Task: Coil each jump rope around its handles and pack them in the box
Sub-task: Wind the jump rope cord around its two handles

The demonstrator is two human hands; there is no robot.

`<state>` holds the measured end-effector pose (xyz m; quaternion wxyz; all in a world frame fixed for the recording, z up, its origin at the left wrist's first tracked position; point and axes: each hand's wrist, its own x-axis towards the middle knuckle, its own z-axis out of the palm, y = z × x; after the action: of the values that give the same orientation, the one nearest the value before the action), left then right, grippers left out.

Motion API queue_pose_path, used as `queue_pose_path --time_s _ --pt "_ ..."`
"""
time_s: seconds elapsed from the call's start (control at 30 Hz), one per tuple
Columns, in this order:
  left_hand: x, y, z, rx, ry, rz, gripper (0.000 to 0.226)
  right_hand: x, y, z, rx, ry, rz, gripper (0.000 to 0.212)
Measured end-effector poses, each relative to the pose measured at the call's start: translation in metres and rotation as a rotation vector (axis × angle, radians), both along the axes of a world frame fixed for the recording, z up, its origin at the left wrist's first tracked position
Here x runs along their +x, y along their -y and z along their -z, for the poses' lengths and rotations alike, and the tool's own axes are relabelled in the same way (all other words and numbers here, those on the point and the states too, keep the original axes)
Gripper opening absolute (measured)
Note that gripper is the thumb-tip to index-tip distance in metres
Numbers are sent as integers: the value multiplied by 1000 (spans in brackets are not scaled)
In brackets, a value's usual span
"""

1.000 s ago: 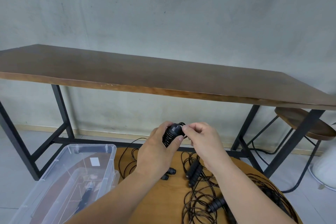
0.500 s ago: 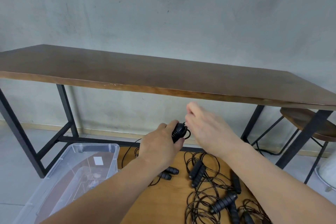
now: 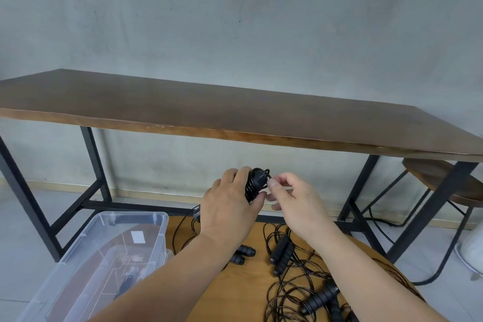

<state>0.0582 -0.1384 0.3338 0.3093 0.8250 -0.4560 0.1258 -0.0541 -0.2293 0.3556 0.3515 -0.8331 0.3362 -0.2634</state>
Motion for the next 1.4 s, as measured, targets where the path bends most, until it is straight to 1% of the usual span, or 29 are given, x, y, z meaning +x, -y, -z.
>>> queue_pose_path --time_s 0.1,0.17,0.27,0.3,0.37,0.43,0.5,0.53,0.57,0.6,0.7,0.8,0.93,1.03,1.13,1.23,1.3,1.4 --pt "-3 4 1 -21 -61 31 49 -2 2 0 195 137 22 10" --pt "-6 5 3 -28 -138 53 54 -1 2 -1 333 188 28 18" --pt "-10 7 10 17 -177 66 66 0 1 1 555 209 28 47" --pt "-13 8 11 31 -164 68 69 2 -1 2 580 184 35 56" --pt "-19 10 11 64 -142 100 74 3 -4 3 490 110 74 62" --pt "-22 9 8 75 -195 192 78 3 0 6 340 101 141 55" --pt "-17 5 0 49 -402 270 72 1 5 9 324 173 152 45" --pt "-13 3 -4 34 -519 268 65 -1 6 10 359 217 145 42" --pt "-8 3 -6 35 -589 245 56 -1 8 12 396 252 141 40" --pt "-4 5 -6 57 -606 212 53 -2 8 14 411 272 136 37" --pt "-3 9 -4 145 -583 196 61 0 0 15 358 260 121 30" --pt "-7 11 5 156 -574 201 63 4 -4 20 298 237 192 31" --pt "-18 6 16 57 -609 209 57 8 -5 30 310 273 279 28" --pt "-26 3 24 -40 -681 208 58 10 -5 29 324 302 319 27" --pt "-29 4 28 -82 -712 198 59 11 -4 29 343 327 336 28" --pt "-31 4 30 -130 -778 174 61 10 -5 27 334 305 288 27" --pt "-31 4 30 -126 -852 150 60 8 -4 23 320 250 232 28" --pt "-27 6 33 -60 -951 155 58 3 3 24 432 213 161 35"
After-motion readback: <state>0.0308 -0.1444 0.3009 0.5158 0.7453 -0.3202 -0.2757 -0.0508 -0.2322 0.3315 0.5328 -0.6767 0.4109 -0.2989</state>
